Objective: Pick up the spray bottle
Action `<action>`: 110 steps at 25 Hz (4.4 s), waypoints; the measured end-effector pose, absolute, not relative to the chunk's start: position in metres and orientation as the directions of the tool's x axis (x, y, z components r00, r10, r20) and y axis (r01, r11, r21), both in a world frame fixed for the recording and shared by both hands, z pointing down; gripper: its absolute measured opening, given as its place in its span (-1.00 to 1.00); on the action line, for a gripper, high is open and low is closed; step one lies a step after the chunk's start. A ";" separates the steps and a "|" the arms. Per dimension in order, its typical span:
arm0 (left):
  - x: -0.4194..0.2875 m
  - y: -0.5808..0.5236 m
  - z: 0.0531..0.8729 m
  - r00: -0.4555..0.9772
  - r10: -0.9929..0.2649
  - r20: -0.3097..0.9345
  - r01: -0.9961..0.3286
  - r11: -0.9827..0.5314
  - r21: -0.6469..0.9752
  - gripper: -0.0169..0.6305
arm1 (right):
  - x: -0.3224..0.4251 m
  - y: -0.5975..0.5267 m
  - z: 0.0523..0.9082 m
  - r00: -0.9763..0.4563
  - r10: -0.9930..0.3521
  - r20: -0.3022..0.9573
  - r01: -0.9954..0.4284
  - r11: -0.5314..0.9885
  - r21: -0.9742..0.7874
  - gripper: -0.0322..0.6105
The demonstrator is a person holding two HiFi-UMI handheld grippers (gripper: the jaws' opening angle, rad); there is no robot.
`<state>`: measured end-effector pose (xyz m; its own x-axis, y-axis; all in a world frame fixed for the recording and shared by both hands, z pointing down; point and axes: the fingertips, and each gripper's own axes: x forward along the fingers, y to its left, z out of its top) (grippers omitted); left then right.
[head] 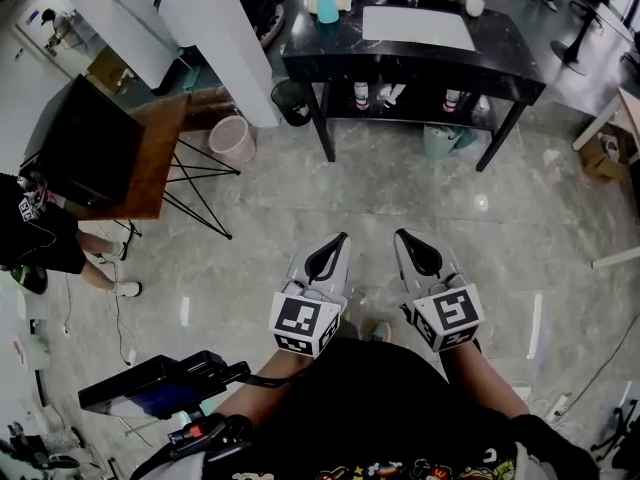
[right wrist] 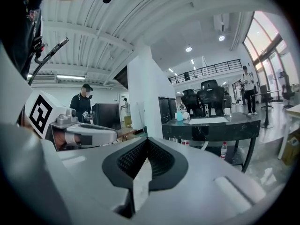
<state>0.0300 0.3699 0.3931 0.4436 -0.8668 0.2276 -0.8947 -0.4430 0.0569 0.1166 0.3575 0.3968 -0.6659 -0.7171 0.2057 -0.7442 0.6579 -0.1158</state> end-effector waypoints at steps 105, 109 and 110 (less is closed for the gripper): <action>-0.151 -0.561 0.434 0.139 -0.973 0.183 -0.990 -0.139 0.011 -0.33 | -0.033 -0.505 0.446 -0.683 -0.652 0.329 -0.723 0.667 -0.179 -0.82; -0.152 -0.569 0.433 0.126 -0.975 0.181 -0.991 -0.130 -0.010 -0.43 | -0.030 -0.507 0.448 -0.681 -0.653 0.333 -0.726 0.662 -0.188 -0.82; -0.152 -0.570 0.432 0.126 -0.975 0.182 -0.991 -0.130 -0.015 -0.48 | -0.029 -0.506 0.449 -0.680 -0.652 0.334 -0.727 0.660 -0.191 -0.82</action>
